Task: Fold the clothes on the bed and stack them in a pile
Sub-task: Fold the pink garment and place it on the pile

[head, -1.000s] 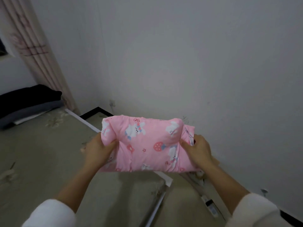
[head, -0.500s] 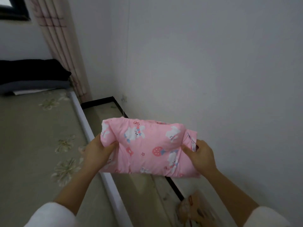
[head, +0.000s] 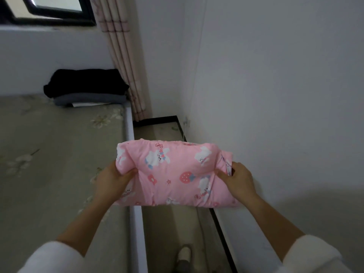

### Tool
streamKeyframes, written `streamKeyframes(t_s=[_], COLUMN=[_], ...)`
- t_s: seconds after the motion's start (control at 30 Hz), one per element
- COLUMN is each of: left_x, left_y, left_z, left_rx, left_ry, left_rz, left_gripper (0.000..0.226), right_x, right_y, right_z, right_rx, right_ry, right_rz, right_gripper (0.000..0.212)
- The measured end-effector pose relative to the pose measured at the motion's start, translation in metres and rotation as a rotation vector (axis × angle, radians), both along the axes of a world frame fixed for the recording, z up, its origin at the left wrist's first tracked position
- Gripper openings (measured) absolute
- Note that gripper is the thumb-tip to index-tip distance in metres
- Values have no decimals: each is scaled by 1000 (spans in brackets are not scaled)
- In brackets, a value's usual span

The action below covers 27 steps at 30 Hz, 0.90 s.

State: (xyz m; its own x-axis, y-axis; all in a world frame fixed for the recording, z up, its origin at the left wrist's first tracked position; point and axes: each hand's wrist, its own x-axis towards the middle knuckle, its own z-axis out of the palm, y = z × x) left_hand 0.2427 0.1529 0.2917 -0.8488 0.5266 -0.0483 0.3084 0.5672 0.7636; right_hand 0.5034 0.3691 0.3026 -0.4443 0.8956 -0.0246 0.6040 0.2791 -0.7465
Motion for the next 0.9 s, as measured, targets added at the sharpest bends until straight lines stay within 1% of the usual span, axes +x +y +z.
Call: streamKeyframes(t_s=[0.13,0.3,0.5,0.67,0.8,0.9], left_x=[-51,-142,-245,-312,-365,-411], left_y=[54,119,161,178,196,216], left_z=[11,27,44,39,32,29], left_rx=[7,39,85,85,97,80], left_ry=[30,50,89,83,67,54], left_rz=[26,55,156,259,337,391], left_gripper=[50,52,41,24,23,26], right_x=[-55,-159,-284,-377,-450,-512], right_y=[64,144,206,240,268,297], right_z=[9,28,31,23,16,16], right_rx=[28,35,20,-20,-83,-101], right_ry=[23,70,106,88,77,93], right_rz=[32,68,130,227,298,366], right_gripper=[38,35,36,33,26,26])
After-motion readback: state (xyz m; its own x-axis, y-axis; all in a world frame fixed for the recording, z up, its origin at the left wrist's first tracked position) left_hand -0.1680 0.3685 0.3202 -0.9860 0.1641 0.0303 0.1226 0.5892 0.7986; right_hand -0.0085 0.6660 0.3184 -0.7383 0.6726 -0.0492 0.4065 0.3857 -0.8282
